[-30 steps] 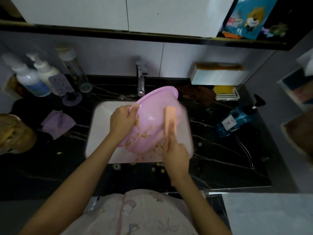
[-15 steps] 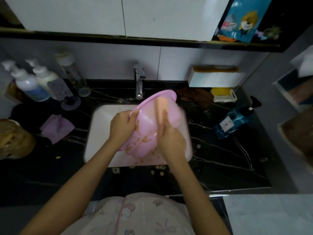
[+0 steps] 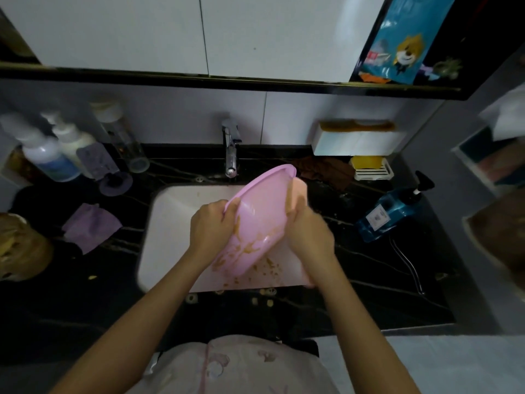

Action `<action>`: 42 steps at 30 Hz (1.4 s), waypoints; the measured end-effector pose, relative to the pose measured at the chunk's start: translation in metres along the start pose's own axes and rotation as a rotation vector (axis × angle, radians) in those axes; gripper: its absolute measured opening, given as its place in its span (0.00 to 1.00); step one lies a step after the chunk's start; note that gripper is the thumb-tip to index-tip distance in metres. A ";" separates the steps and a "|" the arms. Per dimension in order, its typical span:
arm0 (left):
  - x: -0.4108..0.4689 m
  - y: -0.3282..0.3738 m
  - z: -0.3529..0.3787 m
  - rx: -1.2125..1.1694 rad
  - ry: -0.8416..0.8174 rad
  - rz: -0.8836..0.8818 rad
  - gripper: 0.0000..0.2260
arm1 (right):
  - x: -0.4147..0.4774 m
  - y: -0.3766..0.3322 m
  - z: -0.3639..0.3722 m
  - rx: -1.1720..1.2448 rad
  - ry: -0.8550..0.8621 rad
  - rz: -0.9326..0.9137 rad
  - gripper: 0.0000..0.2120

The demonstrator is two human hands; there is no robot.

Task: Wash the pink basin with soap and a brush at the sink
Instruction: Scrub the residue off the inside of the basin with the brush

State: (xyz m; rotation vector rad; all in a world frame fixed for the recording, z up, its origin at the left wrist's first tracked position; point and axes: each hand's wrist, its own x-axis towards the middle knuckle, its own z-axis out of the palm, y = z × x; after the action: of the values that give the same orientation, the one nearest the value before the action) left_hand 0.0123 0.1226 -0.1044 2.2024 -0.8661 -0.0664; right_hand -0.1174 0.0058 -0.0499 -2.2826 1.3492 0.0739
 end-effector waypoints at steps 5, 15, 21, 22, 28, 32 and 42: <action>-0.002 0.001 0.004 0.004 -0.011 -0.012 0.29 | -0.021 -0.015 0.019 -0.079 -0.007 -0.209 0.29; 0.006 -0.021 -0.012 -0.032 0.033 -0.009 0.24 | -0.045 -0.010 0.022 -0.030 -0.014 -0.298 0.26; 0.008 -0.029 -0.019 -0.084 0.061 -0.019 0.23 | 0.069 0.036 0.005 0.417 -0.212 0.125 0.22; 0.009 -0.033 -0.020 -0.087 0.068 -0.029 0.23 | 0.068 0.041 0.010 0.513 -0.240 0.157 0.16; 0.011 -0.035 -0.018 -0.093 0.051 -0.029 0.23 | 0.012 0.012 0.013 0.305 -0.020 -0.287 0.22; 0.016 -0.024 -0.015 -0.103 -0.002 -0.002 0.21 | 0.001 -0.006 0.019 0.026 0.064 -0.428 0.25; -0.009 -0.111 -0.035 -0.300 -0.067 -0.056 0.12 | 0.035 -0.021 0.004 -0.057 0.098 -0.379 0.24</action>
State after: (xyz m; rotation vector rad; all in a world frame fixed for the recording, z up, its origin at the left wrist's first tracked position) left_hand 0.0782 0.2040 -0.1552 1.9511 -0.7759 -0.2811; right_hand -0.0811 -0.0121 -0.0553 -2.5785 0.9466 -0.1280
